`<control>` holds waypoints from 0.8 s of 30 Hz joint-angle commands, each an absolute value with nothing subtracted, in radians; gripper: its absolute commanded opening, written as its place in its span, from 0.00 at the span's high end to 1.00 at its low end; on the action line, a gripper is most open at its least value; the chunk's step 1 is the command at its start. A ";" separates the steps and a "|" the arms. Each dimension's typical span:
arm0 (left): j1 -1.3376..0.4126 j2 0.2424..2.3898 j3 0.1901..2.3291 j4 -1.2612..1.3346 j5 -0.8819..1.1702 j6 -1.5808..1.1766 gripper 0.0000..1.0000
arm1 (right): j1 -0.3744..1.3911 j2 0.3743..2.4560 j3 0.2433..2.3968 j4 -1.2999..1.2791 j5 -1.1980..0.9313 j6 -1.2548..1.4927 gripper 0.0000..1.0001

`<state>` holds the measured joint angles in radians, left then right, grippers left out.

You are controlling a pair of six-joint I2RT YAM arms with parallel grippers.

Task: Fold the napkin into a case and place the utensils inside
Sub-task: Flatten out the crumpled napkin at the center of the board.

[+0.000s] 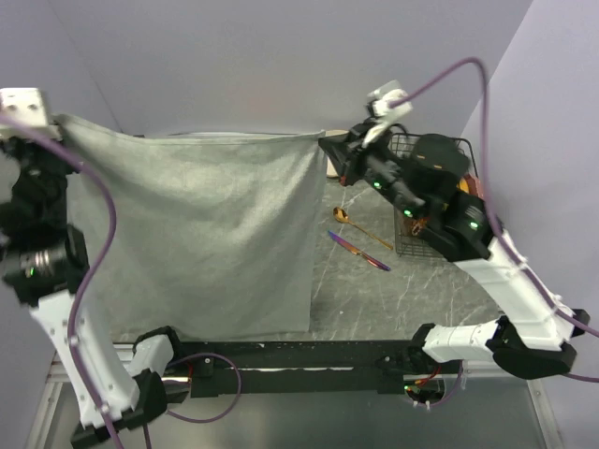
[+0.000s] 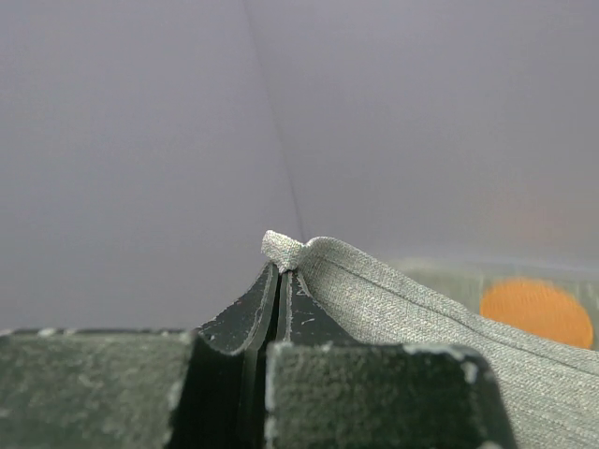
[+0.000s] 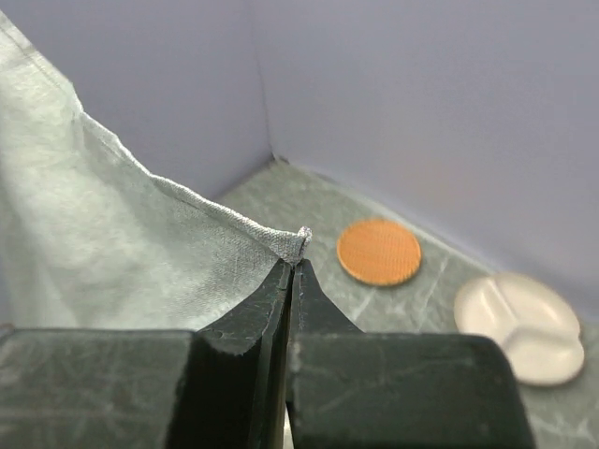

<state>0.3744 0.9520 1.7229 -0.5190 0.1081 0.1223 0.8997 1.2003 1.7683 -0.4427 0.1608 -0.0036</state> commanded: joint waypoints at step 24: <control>0.301 1.955 1.474 -0.124 0.261 0.068 0.99 | 0.413 2.081 1.767 -0.209 -0.215 0.072 1.00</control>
<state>0.3012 1.8709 1.3613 -0.1844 0.2176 0.0925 0.4339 2.0468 1.6382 -0.2459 -0.2008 0.1150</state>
